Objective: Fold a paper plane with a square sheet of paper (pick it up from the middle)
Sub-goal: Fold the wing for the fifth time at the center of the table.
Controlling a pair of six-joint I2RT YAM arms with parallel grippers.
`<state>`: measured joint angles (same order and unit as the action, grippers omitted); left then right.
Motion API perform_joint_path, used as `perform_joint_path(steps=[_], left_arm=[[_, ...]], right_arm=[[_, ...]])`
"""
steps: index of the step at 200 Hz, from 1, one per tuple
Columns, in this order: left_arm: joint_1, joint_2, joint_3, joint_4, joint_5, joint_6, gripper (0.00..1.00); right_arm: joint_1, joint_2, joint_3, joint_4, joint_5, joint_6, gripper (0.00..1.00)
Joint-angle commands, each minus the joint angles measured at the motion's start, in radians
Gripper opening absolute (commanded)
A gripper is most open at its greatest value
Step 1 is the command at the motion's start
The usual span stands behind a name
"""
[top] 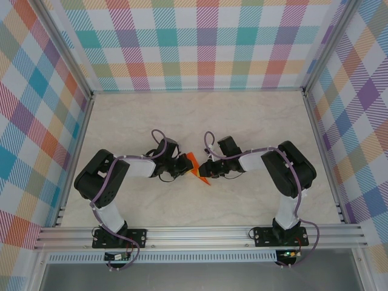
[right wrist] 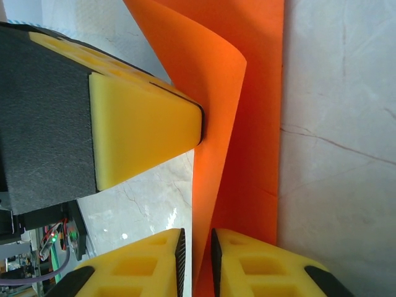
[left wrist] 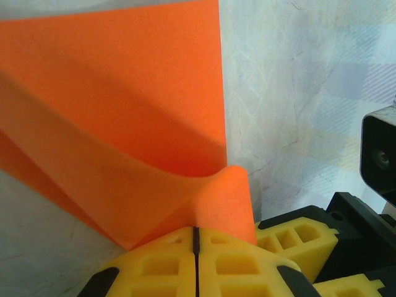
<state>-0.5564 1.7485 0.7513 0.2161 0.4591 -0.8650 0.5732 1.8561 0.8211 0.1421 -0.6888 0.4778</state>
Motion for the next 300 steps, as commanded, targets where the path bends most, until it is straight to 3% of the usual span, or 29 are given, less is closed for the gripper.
perform_joint_path(steps=[1,127,237,300], left_arm=[[-0.017,0.032,0.020,-0.008,-0.008,0.025,0.06],[-0.017,-0.100,-0.036,-0.001,-0.018,0.052,0.06],[-0.022,-0.010,-0.044,0.086,0.016,0.016,0.06],[-0.025,0.017,-0.007,-0.011,-0.052,0.032,0.04]], right_arm=[[-0.003,0.008,0.003,-0.060,0.049,-0.030,0.20],[-0.008,0.054,-0.020,0.005,0.053,0.085,0.09],[-0.021,0.058,-0.028,0.030,0.021,0.101,0.10],[-0.021,0.050,-0.027,0.013,0.015,0.084,0.11]])
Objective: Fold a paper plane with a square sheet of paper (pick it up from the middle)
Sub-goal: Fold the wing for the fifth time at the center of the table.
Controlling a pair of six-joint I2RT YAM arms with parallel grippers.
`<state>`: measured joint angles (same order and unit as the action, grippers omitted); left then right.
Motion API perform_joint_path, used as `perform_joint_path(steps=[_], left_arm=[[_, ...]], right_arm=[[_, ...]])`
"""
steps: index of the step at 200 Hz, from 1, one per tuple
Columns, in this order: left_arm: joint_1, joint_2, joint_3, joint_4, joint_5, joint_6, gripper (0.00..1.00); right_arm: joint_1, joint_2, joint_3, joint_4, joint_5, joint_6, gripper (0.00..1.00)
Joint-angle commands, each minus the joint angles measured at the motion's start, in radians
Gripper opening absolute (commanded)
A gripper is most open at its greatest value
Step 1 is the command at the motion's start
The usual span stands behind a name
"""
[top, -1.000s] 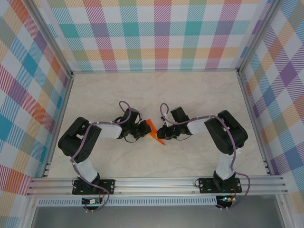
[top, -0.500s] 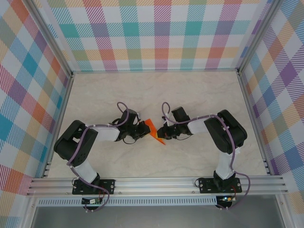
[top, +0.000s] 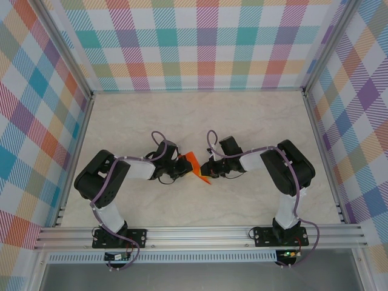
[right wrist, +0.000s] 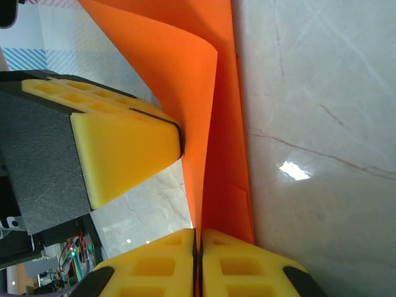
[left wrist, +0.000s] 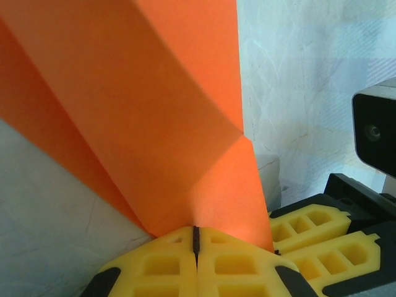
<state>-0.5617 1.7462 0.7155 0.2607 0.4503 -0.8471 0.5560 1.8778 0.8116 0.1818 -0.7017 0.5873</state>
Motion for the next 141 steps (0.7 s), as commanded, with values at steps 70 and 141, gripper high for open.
perform_joint_path(steps=[70,141], left_arm=[[-0.020,-0.012,0.027,0.012,0.008,0.008,0.04],[-0.021,0.028,0.033,0.005,-0.005,-0.004,0.03]], right_arm=[[-0.004,0.037,-0.006,-0.046,0.033,-0.040,0.10],[-0.004,0.034,-0.012,-0.043,0.033,-0.041,0.11]])
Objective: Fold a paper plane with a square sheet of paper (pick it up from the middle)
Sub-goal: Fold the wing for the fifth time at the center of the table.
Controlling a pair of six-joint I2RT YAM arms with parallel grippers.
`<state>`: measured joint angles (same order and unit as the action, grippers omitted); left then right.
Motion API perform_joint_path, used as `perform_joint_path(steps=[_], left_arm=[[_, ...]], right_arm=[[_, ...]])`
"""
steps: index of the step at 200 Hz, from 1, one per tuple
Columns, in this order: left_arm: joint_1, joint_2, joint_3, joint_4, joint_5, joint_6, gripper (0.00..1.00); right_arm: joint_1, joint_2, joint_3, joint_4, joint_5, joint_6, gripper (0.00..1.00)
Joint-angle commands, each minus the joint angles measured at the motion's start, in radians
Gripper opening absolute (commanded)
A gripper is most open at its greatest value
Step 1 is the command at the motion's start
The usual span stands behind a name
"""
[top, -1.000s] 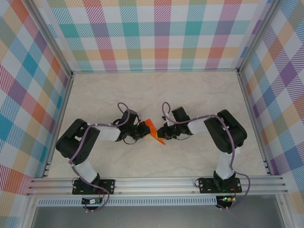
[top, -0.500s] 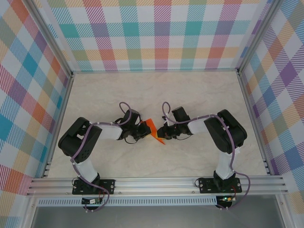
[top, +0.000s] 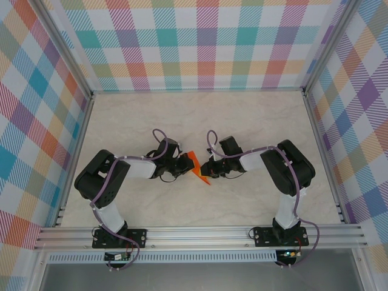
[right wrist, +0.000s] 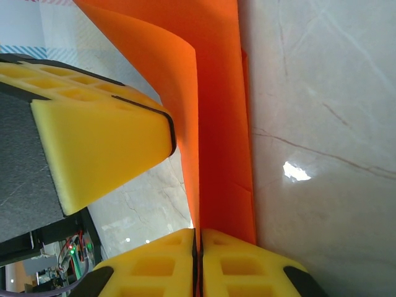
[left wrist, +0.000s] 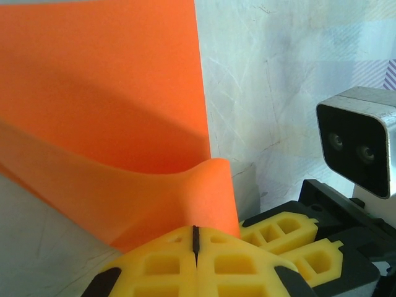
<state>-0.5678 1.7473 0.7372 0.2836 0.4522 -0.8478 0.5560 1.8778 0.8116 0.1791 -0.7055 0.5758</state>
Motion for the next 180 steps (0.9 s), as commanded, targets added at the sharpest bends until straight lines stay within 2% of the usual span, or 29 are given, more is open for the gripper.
perform_joint_path(steps=[1,63,119,180], left_arm=[[-0.015,0.028,0.011,-0.021,-0.008,-0.003,0.04],[-0.015,0.067,0.027,-0.107,-0.044,0.007,0.02],[-0.015,0.057,0.015,-0.114,-0.052,0.017,0.02],[-0.015,0.052,-0.004,-0.100,-0.050,0.018,0.02]], right_arm=[[-0.004,0.033,-0.012,-0.042,0.037,-0.029,0.11],[-0.004,0.011,0.003,-0.063,0.006,-0.035,0.18],[-0.008,-0.070,0.019,-0.196,-0.026,-0.072,0.25],[-0.019,-0.090,-0.004,-0.231,0.006,-0.062,0.22]])
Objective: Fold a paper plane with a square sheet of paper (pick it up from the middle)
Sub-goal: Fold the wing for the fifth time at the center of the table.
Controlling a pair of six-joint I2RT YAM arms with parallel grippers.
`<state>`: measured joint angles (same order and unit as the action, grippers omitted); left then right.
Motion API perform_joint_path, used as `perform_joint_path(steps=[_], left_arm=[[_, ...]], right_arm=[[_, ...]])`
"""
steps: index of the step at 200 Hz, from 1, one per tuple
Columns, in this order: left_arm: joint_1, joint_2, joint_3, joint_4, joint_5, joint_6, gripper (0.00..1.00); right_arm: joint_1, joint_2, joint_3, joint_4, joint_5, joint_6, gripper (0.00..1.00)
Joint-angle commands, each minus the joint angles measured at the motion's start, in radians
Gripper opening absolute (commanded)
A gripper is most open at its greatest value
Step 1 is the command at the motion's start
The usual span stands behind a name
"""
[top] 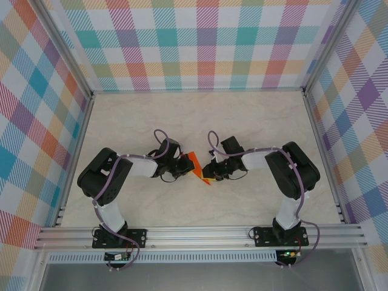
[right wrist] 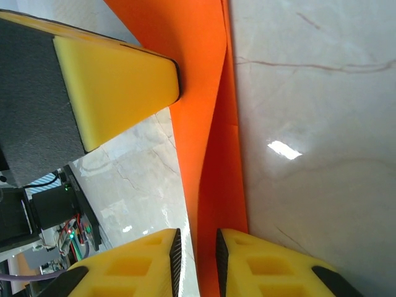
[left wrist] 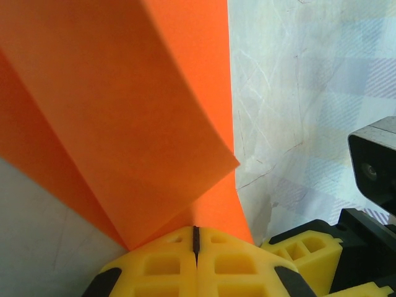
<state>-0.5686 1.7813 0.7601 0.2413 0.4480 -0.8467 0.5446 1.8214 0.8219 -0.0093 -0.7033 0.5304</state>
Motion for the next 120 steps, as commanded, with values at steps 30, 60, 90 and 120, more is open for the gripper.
perform_joint_path(steps=[30,60,90,120], left_arm=[[-0.014,0.014,-0.032,-0.057,-0.049,0.017,0.02],[-0.014,0.010,-0.034,-0.059,-0.053,0.014,0.02],[-0.014,0.007,-0.034,-0.063,-0.058,0.014,0.02],[-0.014,0.008,-0.035,-0.065,-0.060,0.015,0.02]], right_arm=[[-0.008,-0.015,-0.019,-0.048,0.004,-0.017,0.15],[-0.008,0.025,-0.011,-0.078,0.035,-0.031,0.12],[-0.008,0.022,0.001,-0.104,0.043,-0.038,0.13],[-0.009,-0.061,0.003,-0.145,0.047,-0.049,0.20]])
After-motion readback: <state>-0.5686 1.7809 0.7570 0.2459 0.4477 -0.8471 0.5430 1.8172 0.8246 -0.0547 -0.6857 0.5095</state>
